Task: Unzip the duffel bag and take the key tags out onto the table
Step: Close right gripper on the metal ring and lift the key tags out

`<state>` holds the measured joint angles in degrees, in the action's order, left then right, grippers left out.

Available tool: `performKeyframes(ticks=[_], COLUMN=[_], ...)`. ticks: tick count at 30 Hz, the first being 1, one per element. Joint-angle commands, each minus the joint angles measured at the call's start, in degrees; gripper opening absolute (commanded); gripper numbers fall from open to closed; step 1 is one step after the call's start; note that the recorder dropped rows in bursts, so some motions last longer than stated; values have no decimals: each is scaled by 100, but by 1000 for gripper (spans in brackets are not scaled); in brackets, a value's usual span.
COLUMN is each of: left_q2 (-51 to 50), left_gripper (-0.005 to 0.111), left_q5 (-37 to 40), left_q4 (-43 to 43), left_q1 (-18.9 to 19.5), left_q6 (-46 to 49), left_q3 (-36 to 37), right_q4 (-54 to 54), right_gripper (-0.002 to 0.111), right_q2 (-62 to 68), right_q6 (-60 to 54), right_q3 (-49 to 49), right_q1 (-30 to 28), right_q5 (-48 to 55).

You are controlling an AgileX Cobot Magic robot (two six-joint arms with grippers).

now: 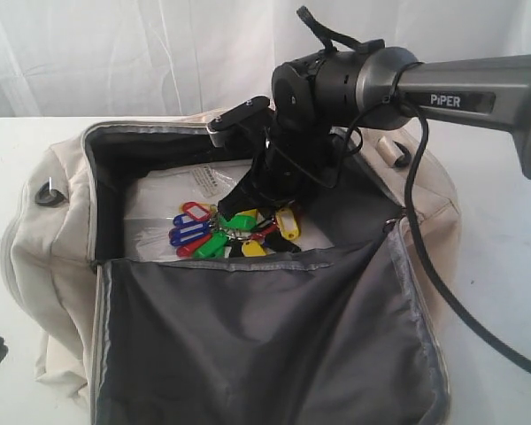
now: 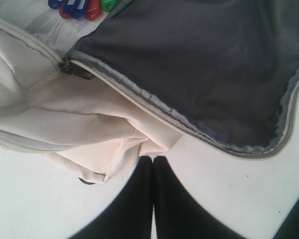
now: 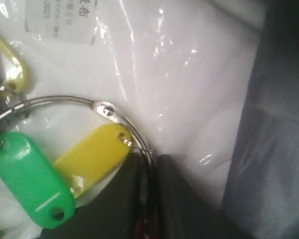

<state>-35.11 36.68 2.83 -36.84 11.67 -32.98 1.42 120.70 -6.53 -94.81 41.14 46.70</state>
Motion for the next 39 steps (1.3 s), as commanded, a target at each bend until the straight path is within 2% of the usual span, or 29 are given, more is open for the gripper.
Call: performKeyframes(ticks=[1, 5, 9, 20, 33, 39], left_q2=[43, 43, 43, 43, 43, 43], left_gripper=[0, 0, 0, 0, 0, 0], left_q5=[23, 23, 23, 13, -8, -19], left_q4=[96, 96, 96, 119, 119, 119], left_q1=[17, 17, 17, 17, 17, 17], left_q6=[-26, -26, -26, 31, 31, 31], left_q3=[33, 33, 33, 33, 33, 33], right_q4=[11, 11, 11, -142, -199, -188], right_gripper=[18, 16, 0, 0, 0, 0], right_q2=[92, 92, 49, -1097, -2555, -3261], right_q6=[-251, -251, -71, 109, 180, 180], right_q3=[59, 59, 59, 59, 71, 390], right_q1=[-3, -3, -3, -3, -3, -3], right_q5=[542, 415, 339, 78, 1004, 1579])
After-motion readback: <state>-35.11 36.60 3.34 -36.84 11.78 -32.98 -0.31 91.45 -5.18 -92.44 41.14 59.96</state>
